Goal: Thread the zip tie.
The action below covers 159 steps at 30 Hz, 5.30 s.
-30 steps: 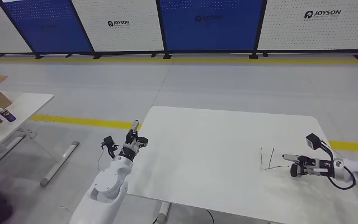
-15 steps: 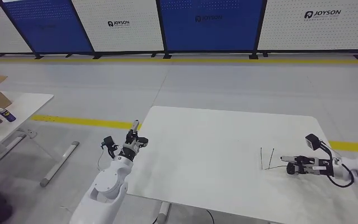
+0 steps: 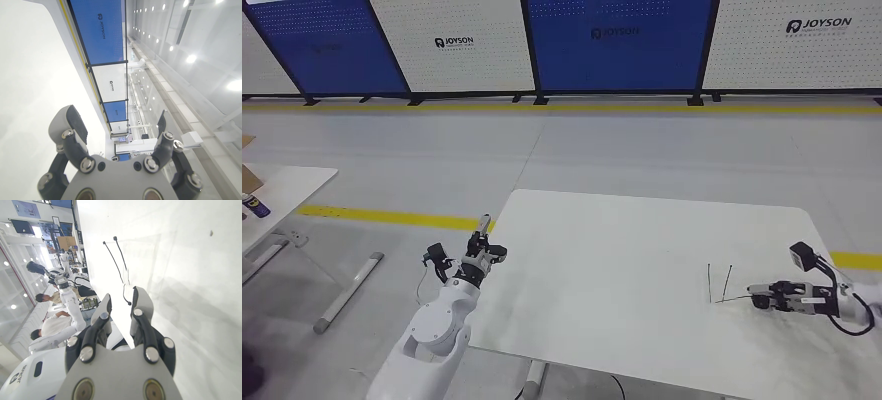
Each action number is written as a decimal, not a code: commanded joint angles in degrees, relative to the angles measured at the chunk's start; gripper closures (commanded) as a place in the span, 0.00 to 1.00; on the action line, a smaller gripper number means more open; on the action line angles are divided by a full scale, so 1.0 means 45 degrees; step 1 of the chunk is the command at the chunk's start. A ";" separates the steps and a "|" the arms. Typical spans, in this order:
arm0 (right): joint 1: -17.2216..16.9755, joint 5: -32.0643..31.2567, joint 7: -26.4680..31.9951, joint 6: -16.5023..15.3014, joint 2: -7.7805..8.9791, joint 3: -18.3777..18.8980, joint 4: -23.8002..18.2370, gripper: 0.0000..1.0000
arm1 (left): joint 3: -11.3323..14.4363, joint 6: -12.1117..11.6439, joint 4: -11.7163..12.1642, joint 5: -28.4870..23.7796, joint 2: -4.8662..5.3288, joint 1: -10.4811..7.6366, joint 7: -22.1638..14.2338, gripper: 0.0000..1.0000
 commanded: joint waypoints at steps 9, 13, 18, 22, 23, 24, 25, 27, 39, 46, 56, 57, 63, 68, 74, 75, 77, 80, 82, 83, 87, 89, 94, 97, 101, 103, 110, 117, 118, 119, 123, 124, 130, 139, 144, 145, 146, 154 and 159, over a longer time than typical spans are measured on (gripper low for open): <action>0.0130 0.0023 0.0000 -0.0045 -0.0088 -0.0119 0.0391 0.82 | 0.0000 0.0000 0.0000 0.0000 0.0000 0.0000 0.0000 0.00; 0.0172 0.0006 0.0000 -0.0018 -0.0131 -0.0203 0.0458 0.76 | 0.0000 0.0000 0.0000 0.0000 0.0000 0.0000 0.0000 0.00; 0.0287 0.0095 0.0000 0.0077 -0.0188 -0.0275 0.0652 0.70 | 0.0000 0.0000 0.0000 0.0000 0.0000 0.0000 0.0000 0.00; 0.0372 0.0129 0.0000 0.0095 -0.0233 -0.0356 0.0777 0.68 | 0.0000 0.0000 0.0000 0.0000 0.0000 0.0000 0.0000 0.00; 0.0391 0.0129 0.0000 0.0098 -0.0243 -0.0377 0.0805 0.68 | 0.0000 0.0000 0.0000 0.0000 0.0000 0.0000 0.0000 0.00; 0.0417 0.0133 0.0000 0.0102 -0.0256 -0.0401 0.0847 0.67 | 0.0000 0.0000 0.0000 0.0000 0.0000 0.0000 0.0000 0.00; 0.0440 0.0149 0.0000 0.0112 -0.0266 -0.0413 0.0887 0.67 | 0.0000 0.0000 0.0000 0.0000 0.0000 0.0000 0.0000 0.00; 0.0480 0.0185 0.0000 0.0120 -0.0284 -0.0435 0.0960 0.67 | 0.0000 0.0000 0.0000 0.0000 0.0000 0.0000 0.0000 0.00; 0.0820 0.0170 -0.0173 0.0313 -0.0391 -0.0435 0.1273 0.70 | 0.0000 0.0000 0.0000 0.0000 0.0000 0.0000 0.0000 0.00; 0.0989 -0.0765 -0.0724 0.0778 -0.0470 -0.0683 0.0897 0.78 | 0.0000 0.0000 0.0000 0.0000 0.0000 0.0000 0.0000 0.00; 0.0916 -0.1192 -0.0800 0.0825 -0.0512 -0.0714 0.0691 0.78 | 0.0000 0.0000 0.0000 0.0000 0.0000 0.0000 0.0000 0.00; 0.0910 -0.1216 -0.0802 0.0817 -0.0508 -0.0702 0.0678 0.78 | 0.0000 0.0000 0.0000 0.0000 0.0000 0.0000 0.0000 0.00; 0.0876 -0.1431 -0.0857 0.0870 -0.0474 -0.0630 0.0434 0.77 | 0.0000 0.0000 0.0000 0.0000 0.0000 0.0000 0.0000 0.00; 0.0822 -0.1587 -0.0922 0.1049 -0.0464 -0.0597 0.0208 0.83 | 0.0000 0.0000 0.0000 0.0000 0.0000 0.0000 0.0000 0.00; 0.0766 -0.1691 -0.0951 0.1204 -0.0460 -0.0539 -0.0009 0.82 | 0.0000 0.0000 0.0000 0.0000 0.0000 0.0000 0.0000 0.00; 0.0754 -0.1714 -0.0949 0.1216 -0.0457 -0.0527 -0.0043 0.83 | 0.0000 0.0000 0.0000 0.0000 0.0000 0.0000 0.0000 0.00; 0.0737 -0.1747 -0.0951 0.1233 -0.0452 -0.0505 -0.0086 0.84 | 0.0000 0.0000 0.0000 0.0000 0.0000 0.0000 0.0000 0.00; 0.0711 -0.1772 -0.0949 0.1254 -0.0440 -0.0454 -0.0141 0.86 | 0.0000 0.0000 0.0000 0.0000 0.0000 0.0000 0.0000 0.00; 0.0694 -0.1784 -0.0951 0.1271 -0.0430 -0.0412 -0.0170 0.91 | 0.0000 0.0000 0.0000 0.0000 0.0000 0.0000 0.0000 0.00; 0.0687 -0.1787 -0.0944 0.1272 -0.0424 -0.0393 -0.0180 0.91 | 0.0000 0.0000 0.0000 0.0000 0.0000 0.0000 0.0000 0.00; 0.0655 -0.1802 -0.0910 0.1274 -0.0397 -0.0308 -0.0209 0.94 | 0.0000 0.0000 0.0000 0.0000 0.0000 0.0000 0.0000 0.00; 0.0639 -0.1799 -0.0901 0.1278 -0.0383 -0.0258 -0.0223 0.95 | 0.0000 0.0000 0.0000 0.0000 0.0000 0.0000 0.0000 0.00; 0.0580 -0.1743 -0.0802 0.1222 -0.0342 -0.0128 -0.0272 1.00 | 0.0000 0.0000 0.0000 0.0000 0.0000 0.0000 0.0000 0.00; 0.0548 -0.1722 -0.0712 0.1141 -0.0289 -0.0013 -0.0293 1.00 | 0.0000 0.0000 0.0000 0.0000 0.0000 0.0000 0.0000 0.00; 0.0477 -0.1857 -0.0821 0.1134 -0.0178 0.0161 -0.0363 1.00 | 0.0000 0.0000 0.0000 0.0000 0.0000 0.0000 0.0000 0.00; 0.0432 -0.2061 -0.1019 0.1244 -0.0095 0.0257 -0.0417 1.00 | 0.0000 0.0000 0.0000 0.0000 0.0000 0.0000 0.0000 0.00; 0.0079 -0.2421 -0.1108 0.1504 0.0169 0.0585 -0.1050 1.00 | 0.0000 0.0000 0.0000 0.0000 0.0000 0.0000 0.0000 0.00; -0.0565 -0.2182 -0.1201 0.1242 0.0504 0.1251 -0.1858 1.00 | 0.0000 0.0000 0.0000 0.0000 0.0000 0.0000 0.0000 0.00; -0.0690 -0.2122 -0.1250 0.1155 0.0564 0.1385 -0.1998 1.00 | 0.0000 0.0000 0.0000 0.0000 0.0000 0.0000 0.0000 0.00; -0.0828 -0.1998 -0.1269 0.1069 0.0627 0.1543 -0.2153 1.00 | 0.0000 0.0000 0.0000 0.0000 0.0000 0.0000 0.0000 0.00; -0.1636 -0.1494 -0.1201 0.0559 0.1016 0.2460 -0.3119 1.00 | 0.0000 0.0000 0.0000 0.0000 0.0000 0.0000 0.0000 0.00; -0.1855 -0.1369 -0.1267 0.0445 0.1120 0.2734 -0.3365 1.00 | 0.0000 0.0000 0.0000 0.0000 0.0000 0.0000 0.0000 0.00; -0.3887 -0.1090 -0.1306 0.0248 0.1788 0.4429 -0.6410 1.00 | 0.0000 0.0000 0.0000 0.0000 0.0000 0.0000 0.0000 0.00; -0.4120 -0.1269 -0.1824 0.0294 0.1729 0.4212 -0.6628 1.00 | 0.0000 0.0000 0.0000 0.0000 0.0000 0.0000 0.0000 0.00; -0.4323 -0.0602 -0.2410 -0.0570 0.1575 0.4011 -0.7438 1.00 | 0.0000 0.0000 0.0000 0.0000 0.0000 0.0000 0.0000 0.00; -0.4330 -0.0502 -0.2418 -0.0570 0.1558 0.4011 -0.7685 1.00 | 0.0000 0.0000 0.0000 0.0000 0.0000 0.0000 0.0000 0.00; -0.4332 -0.0400 -0.2412 -0.0570 0.1543 0.4020 -0.7924 1.00 | 0.0000 0.0000 0.0000 0.0000 0.0000 0.0000 0.0000 0.00; -0.4180 -0.1245 -0.3187 -0.0570 0.1281 0.3348 -1.0220 1.00 | 0.0000 0.0000 0.0000 0.0000 0.0000 0.0000 0.0000 0.00; -0.3759 -0.1076 -0.3369 -0.0288 0.1025 0.2534 -0.9917 1.00 | 0.0000 0.0000 0.0000 0.0000 0.0000 0.0000 0.0000 0.00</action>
